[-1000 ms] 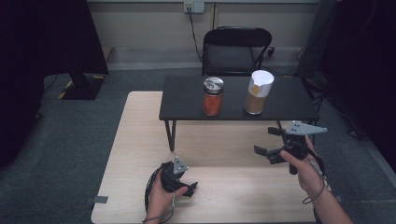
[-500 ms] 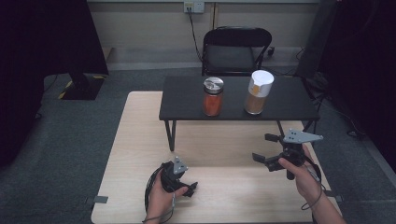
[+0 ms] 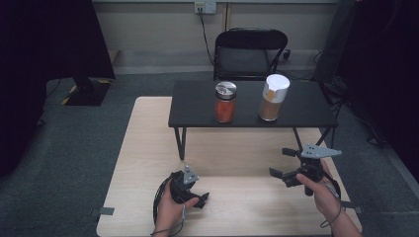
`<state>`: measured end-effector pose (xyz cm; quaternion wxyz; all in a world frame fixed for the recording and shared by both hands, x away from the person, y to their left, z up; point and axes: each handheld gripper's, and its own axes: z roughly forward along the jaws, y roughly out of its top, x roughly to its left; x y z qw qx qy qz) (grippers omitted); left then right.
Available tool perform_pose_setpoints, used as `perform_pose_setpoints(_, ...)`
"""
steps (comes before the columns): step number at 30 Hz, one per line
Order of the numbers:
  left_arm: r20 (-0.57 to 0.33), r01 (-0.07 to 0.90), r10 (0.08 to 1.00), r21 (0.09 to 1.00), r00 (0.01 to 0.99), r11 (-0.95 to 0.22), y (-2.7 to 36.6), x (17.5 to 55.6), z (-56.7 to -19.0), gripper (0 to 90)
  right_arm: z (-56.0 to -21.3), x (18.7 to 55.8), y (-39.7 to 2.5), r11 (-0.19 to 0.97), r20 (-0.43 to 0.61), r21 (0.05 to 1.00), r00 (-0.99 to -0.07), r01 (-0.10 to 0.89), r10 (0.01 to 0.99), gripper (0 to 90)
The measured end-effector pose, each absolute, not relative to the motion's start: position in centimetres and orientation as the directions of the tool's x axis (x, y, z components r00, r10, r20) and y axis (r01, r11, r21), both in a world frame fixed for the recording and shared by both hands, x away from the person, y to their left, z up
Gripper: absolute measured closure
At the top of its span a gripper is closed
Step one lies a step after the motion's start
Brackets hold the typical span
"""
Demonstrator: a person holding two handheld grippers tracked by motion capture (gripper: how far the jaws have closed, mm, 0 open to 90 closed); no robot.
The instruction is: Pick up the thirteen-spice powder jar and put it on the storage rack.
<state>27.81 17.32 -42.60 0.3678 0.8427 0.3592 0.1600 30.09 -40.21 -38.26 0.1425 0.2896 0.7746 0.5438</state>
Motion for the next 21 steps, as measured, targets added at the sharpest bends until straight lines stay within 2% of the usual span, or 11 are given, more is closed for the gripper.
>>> perform_pose_setpoints(21,0.005,0.488,0.723,0.735,0.691,-0.471,17.3,27.8,-42.6,0.0,-40.7,29.5,-41.0,0.246,0.120,0.908,-0.771,0.340,0.625,0.0)
